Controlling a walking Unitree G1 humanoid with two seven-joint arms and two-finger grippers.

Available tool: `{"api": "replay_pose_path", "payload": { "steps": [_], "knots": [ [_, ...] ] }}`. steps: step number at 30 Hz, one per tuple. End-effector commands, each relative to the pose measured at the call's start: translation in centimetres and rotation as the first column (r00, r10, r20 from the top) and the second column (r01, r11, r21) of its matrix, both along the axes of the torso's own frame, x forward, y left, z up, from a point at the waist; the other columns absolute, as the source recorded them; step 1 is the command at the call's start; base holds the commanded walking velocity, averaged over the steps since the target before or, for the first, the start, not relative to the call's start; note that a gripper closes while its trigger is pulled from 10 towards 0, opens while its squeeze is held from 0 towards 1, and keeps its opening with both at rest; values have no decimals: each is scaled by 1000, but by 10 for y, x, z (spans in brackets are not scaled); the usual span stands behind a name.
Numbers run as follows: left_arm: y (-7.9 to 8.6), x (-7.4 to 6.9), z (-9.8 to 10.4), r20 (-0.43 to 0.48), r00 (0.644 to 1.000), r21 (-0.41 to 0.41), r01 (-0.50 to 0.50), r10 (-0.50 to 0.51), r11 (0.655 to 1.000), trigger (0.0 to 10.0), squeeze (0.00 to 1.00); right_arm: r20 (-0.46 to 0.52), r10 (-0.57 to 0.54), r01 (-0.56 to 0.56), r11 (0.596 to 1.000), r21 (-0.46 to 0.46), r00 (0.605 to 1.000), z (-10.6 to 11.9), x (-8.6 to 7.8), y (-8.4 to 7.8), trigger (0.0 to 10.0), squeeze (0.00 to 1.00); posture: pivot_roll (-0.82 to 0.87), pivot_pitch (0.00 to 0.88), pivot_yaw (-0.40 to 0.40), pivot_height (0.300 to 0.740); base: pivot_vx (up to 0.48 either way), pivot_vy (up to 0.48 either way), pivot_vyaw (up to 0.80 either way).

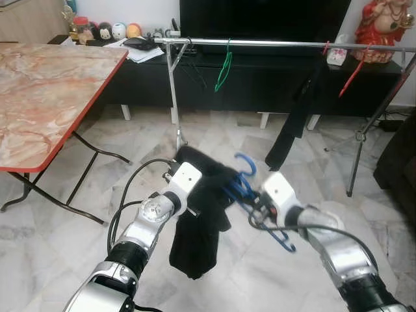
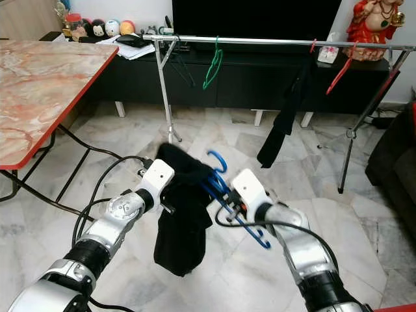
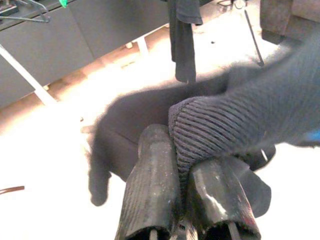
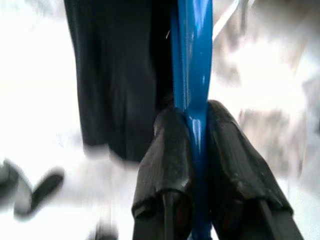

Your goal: Hang hanger

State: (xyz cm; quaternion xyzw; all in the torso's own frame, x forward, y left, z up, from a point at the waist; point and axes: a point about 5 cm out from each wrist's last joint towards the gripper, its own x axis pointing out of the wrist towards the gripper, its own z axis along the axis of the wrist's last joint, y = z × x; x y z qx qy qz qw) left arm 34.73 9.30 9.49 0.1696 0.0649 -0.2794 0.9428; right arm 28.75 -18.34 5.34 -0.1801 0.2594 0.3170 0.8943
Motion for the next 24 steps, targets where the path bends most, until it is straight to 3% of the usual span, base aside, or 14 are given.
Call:
{"api": "replay_pose_path", "payload": {
  "steps": [1,6,10,15,19,22,23,24],
  "knots": [
    [1,4,10,47,999,-18,-25,26,1000,0,0,-54,20,-22,999,-42,998,-14,-8,-4,0,0,-71,0,-68,740,0,0,0],
    [8,8,15,76,991,-32,-106,108,994,0,0,-176,27,-48,992,-113,984,-46,-32,-13,0,0,-68,0,-67,740,0,0,0],
    [15,11,17,96,981,-35,-166,169,986,0,0,-225,63,-93,988,-125,972,-57,-44,-14,0,0,-67,0,-61,740,0,0,0],
    [31,14,14,105,952,-15,-288,288,958,0,0,-212,95,-121,986,-113,973,-53,-44,-14,0,0,-74,0,-54,740,0,0,0],
    [44,13,5,109,927,50,-366,359,929,0,0,-196,98,-121,986,-113,976,-49,-42,-16,0,0,-75,0,-51,740,0,0,0],
    [54,6,-12,74,909,92,-415,410,905,0,0,-186,103,-126,985,-115,977,-49,-42,-15,0,0,-75,0,-51,740,0,0,0],
    [56,3,-17,60,905,100,-426,422,899,980,0,-182,101,-123,986,-112,978,-48,-42,-14,0,0,-75,0,-51,740,0,0,0],
    [58,1,-21,56,903,110,-429,426,896,3137,0,-177,97,-118,987,-109,979,-48,-42,-14,0,0,-75,0,-51,740,0,0,0]
  ]
}}
